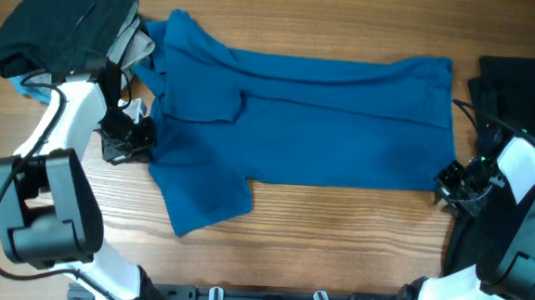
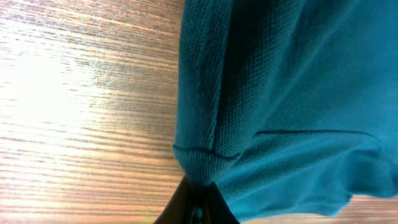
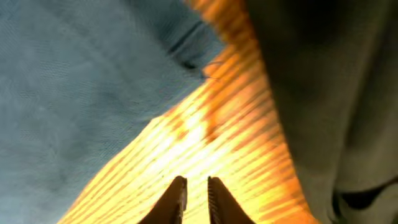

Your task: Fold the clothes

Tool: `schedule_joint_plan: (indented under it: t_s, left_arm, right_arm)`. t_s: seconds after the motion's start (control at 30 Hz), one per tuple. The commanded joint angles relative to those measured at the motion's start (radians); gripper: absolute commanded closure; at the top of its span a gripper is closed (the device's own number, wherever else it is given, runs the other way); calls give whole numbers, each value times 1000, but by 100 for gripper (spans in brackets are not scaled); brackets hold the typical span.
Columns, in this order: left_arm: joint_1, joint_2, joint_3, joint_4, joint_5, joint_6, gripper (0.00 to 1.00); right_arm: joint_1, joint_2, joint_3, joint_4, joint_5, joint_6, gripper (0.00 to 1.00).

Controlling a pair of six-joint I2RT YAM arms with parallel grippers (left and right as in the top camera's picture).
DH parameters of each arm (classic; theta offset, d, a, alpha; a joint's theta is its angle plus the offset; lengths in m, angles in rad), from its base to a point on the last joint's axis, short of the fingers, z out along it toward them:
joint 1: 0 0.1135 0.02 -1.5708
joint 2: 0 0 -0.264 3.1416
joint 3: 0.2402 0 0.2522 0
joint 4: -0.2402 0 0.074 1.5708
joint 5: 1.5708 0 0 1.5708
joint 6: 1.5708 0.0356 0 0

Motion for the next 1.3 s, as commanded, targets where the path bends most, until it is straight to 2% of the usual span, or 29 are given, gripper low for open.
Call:
schedule_joint_plan:
  t_s: [0.0, 0.07, 0.17, 0.2, 0.27, 0.3, 0.33, 0.4, 0.47, 0.5, 0.57, 0.6, 0.73, 0.8, 0.87, 0.93, 1.0, 1.1, 1.2, 1.27]
  left_arm:
    - [8, -50, -8, -39, -60, -3, 96]
    - [7, -56, -8, -63, -81, -24, 96]
    - [8, -56, -8, -90, -81, -34, 96]
    - [8, -56, -8, -95, -81, -34, 96]
    - [8, -56, -8, -85, -81, -50, 96]
    - [7, -56, -8, -72, -76, -51, 76]
    - [7, -56, -8, -64, -72, -51, 72]
    - [7, -56, 11, -26, -43, -51, 70]
    - [7, -56, 68, -16, -31, -51, 70]
    - [7, -56, 111, -16, -20, -51, 74]
    - [6, -56, 179, 14, 31, -51, 92]
    - [2, -56, 193, 53, 68, -51, 95]
    - [-34, -56, 196, 184, 130, -51, 94]
    - [-67, -56, 196, 224, 130, -47, 84]
    - [-114, -52, 196, 258, 125, -2, 82]
    - [-167, -31, 196, 292, 75, 25, 88]
    - [-199, 6, 196, 314, 35, 25, 94]
    - [-228, 124, 196, 372, 35, 23, 96]
    - [-220, 254, 196, 433, 9, -37, 96]
    - [-213, 298, 196, 457, 10, -77, 96]
  right_arm:
    - [-4, -38, 77, -13, 57, 19, 53]
    - [-4, -58, 166, -24, -9, -77, 51]
    - [-3, -97, 243, -4, -245, -241, 39]
    - [0, -101, 243, 5, -307, -246, 34]
    - [10, -95, 230, 4, -335, -237, 37]
    - [21, -93, 202, 23, -333, -236, 48]
    - [29, -93, 178, 39, -333, -235, 57]
    - [55, -90, 79, 115, -303, -155, 87]
    - [61, -84, -19, 210, -257, -63, 96]
    - [58, -81, -75, 258, -222, -16, 96]
    - [37, -80, -141, 295, -133, 39, 96]
    - [27, -80, -148, 294, -103, 56, 96]
    - [-74, -80, -150, 255, -58, 61, 96]
    - [-130, -85, -127, 211, -79, 53, 95]
    - [-168, -106, -49, 179, -175, -40, 84]
    - [-171, -148, 72, 149, -331, -149, 76]
    - [-164, -182, 166, 156, -490, -216, 78]
    - [-88, -206, 237, 313, -605, -192, 95]
    - [69, -148, 235, 415, -533, -182, 96]
    - [193, -48, 235, 497, -474, -150, 95]
